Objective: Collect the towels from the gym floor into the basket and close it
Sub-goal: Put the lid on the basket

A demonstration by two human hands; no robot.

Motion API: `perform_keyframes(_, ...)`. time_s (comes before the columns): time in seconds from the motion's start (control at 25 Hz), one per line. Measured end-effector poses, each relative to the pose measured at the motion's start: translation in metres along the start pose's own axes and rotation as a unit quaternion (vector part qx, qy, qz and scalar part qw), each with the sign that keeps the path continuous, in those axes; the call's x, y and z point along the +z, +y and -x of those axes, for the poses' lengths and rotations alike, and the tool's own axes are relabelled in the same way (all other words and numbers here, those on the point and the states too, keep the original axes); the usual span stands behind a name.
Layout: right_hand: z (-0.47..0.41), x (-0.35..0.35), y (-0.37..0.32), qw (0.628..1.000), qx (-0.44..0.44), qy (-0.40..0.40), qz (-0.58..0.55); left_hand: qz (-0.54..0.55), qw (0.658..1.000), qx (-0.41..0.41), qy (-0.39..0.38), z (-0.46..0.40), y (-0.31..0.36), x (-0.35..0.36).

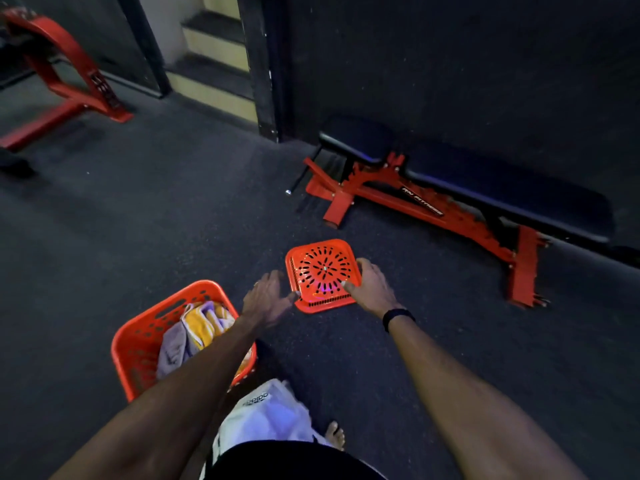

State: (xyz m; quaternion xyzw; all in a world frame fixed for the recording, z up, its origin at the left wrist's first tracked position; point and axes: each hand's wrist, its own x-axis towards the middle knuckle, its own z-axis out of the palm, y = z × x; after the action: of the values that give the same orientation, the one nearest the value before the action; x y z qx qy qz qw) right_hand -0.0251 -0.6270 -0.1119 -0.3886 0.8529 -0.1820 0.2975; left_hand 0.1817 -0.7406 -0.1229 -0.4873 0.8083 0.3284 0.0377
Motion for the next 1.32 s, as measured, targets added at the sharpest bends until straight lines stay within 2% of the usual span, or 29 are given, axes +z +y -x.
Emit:
perform_keyframes(0.32,-0.1,-0.024,0.012,0.996,-0.034,-0.081,0.034,0.033,0.997,-0.069,0.022,-0.098,0.033,0.025)
perform_keyframes(0.48,-0.157,-0.04,0.009,0.988,-0.029,-0.14,0.061,0.054,0.992,-0.114,-0.012,-0.146,0.045,0.032)
perform_keyframes(0.76,-0.268,-0.031,0.006,0.98,-0.04,-0.183,0.07,-0.017,0.986,-0.158,-0.051,-0.24,0.052,0.033)
perform_keyframes(0.92,-0.338,0.016,0.042,0.979,-0.004,-0.199,0.035,-0.014,0.979,-0.201,-0.027,-0.297,0.032,0.07)
perform_keyframes(1.04,-0.423,0.092,0.104,0.981,0.03,-0.194,0.01,0.023,0.974,-0.224,0.04,-0.37,-0.015,0.158)
perform_keyframes(1.16,-0.522,0.198,0.201,0.984,0.044,-0.175,0.001,0.062,0.961,-0.27,0.004,-0.461,-0.075,0.274)
perform_keyframes(1.32,-0.6,0.296,0.288,0.979,0.106,-0.176,-0.017,0.15,0.901,-0.408,-0.012,-0.494,-0.11,0.38)
